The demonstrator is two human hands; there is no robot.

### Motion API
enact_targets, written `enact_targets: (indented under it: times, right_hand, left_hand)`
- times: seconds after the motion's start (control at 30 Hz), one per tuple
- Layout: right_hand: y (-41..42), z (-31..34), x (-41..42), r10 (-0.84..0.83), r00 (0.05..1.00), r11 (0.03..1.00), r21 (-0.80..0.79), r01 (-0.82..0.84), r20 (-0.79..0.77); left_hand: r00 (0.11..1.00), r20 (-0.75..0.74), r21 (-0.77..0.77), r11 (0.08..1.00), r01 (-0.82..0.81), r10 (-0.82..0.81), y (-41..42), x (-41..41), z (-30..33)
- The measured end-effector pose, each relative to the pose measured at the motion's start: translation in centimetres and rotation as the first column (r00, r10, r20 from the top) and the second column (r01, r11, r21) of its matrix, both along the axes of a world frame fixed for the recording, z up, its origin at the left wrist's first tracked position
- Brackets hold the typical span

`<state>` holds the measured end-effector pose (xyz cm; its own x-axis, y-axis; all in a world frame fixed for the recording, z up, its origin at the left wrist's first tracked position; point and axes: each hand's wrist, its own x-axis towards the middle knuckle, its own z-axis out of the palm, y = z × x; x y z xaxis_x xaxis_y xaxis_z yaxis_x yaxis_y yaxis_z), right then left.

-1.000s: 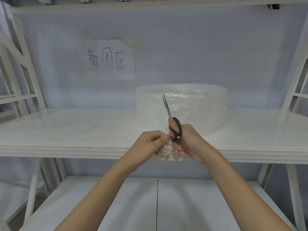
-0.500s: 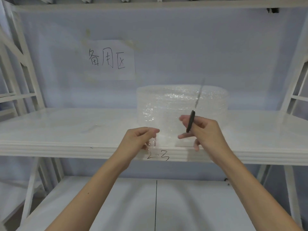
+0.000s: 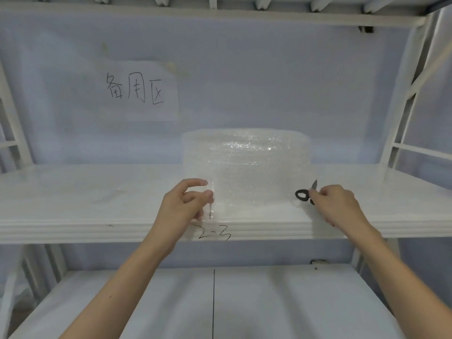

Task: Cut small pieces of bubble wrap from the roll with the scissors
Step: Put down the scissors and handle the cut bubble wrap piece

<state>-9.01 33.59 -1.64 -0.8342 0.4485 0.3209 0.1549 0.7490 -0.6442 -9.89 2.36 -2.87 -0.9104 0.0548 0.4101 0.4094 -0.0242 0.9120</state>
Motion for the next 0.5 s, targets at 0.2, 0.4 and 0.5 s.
enact_targets:
  times: [0.2, 0.4, 0.5]
  right_hand:
    - [-0.3, -1.2, -1.2, -0.104, 0.989, 0.936, 0.348, 0.06, 0.109]
    - [-3.6, -1.1, 0.2, -0.108, 0.977, 0.887, 0.425, 0.179, -0.185]
    - [-7.8, 0.6, 1.4, 0.088, 0.969, 0.942, 0.335, -0.005, -0.231]
  left_hand:
    - [1.0, -0.014, 0.027, 0.999, -0.02, 0.02, -0.1, 0.0, 0.2]
    - [1.0, -0.008, 0.006, 1.0, 0.003, -0.003, -1.1, 0.0, 0.1]
    - [1.0, -0.003, 0.011, 1.0, 0.006, -0.006, -1.5, -0.1, 0.2]
